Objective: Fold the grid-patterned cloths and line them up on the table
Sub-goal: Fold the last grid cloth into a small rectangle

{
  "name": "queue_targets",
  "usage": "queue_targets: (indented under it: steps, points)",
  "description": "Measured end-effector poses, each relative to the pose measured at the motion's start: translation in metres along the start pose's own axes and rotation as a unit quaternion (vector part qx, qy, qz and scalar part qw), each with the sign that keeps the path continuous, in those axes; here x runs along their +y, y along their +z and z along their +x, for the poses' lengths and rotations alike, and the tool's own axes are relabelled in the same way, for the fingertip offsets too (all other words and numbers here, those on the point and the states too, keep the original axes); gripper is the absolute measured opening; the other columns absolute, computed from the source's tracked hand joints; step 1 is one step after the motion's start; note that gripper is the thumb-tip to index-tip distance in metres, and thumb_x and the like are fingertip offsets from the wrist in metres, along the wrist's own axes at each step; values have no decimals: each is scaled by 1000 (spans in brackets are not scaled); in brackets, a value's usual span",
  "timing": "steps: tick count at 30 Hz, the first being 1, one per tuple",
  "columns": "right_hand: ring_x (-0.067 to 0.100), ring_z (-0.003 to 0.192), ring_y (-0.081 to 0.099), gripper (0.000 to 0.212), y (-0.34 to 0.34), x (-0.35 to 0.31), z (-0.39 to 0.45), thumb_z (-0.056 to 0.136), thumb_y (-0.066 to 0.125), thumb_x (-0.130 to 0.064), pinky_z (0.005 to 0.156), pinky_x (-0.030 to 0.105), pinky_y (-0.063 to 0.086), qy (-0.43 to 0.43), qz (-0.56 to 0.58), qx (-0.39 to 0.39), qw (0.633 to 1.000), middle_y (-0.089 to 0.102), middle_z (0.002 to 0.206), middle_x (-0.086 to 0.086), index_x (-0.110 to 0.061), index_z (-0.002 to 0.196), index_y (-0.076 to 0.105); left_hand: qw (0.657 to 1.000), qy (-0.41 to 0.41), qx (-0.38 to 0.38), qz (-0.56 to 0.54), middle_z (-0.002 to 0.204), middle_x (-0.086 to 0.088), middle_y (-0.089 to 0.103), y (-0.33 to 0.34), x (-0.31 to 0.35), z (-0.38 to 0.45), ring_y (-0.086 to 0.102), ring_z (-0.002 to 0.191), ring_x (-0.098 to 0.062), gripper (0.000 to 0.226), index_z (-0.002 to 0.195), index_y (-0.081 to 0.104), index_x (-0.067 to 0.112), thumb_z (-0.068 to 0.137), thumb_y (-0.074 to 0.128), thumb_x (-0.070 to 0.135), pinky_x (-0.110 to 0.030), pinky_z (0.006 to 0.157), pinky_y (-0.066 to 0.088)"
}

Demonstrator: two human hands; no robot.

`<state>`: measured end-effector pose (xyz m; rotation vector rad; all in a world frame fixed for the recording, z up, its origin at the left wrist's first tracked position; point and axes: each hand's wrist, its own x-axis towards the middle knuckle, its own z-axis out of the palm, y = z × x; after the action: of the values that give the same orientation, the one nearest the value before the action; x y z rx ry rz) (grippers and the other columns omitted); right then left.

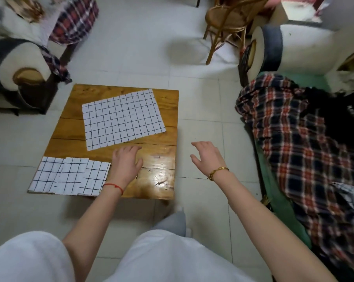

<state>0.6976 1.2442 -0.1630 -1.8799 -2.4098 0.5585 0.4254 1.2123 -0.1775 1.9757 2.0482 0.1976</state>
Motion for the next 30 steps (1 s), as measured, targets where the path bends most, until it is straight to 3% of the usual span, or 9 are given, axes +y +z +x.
queue_targets:
  steps: [7,15,23,30]
  points:
    - [23,125,41,43,-18,25,51,96,46,-31,101,36,37,-76,-12,-11,997,52,132,4,-17,137,43,998,-59,26,-18,132,-2,57,6,25,22,45,128,-23,43,134,53,19,91,57,25,-48,115,23]
    - [23,126,41,42,-44,46,168,95,47,-32,102,35,35,-171,-48,-44,983,53,133,3,-18,135,45,986,-158,51,-31,129,-4,59,20,33,81,48,124,-25,44,132,54,17,89,60,24,-49,113,28]
    - [25,121,44,44,-70,36,286,94,47,-32,97,36,37,-277,-88,-74,954,53,131,4,-17,135,45,960,-261,78,-69,134,-1,55,16,51,135,44,130,-20,47,135,51,20,90,61,22,-48,117,23]
    - [22,125,42,44,-66,15,370,95,47,-32,102,34,37,-353,-80,-117,925,53,133,4,-16,136,45,929,-343,117,-77,134,0,55,12,56,174,44,130,-19,46,135,51,20,90,59,21,-44,116,23]
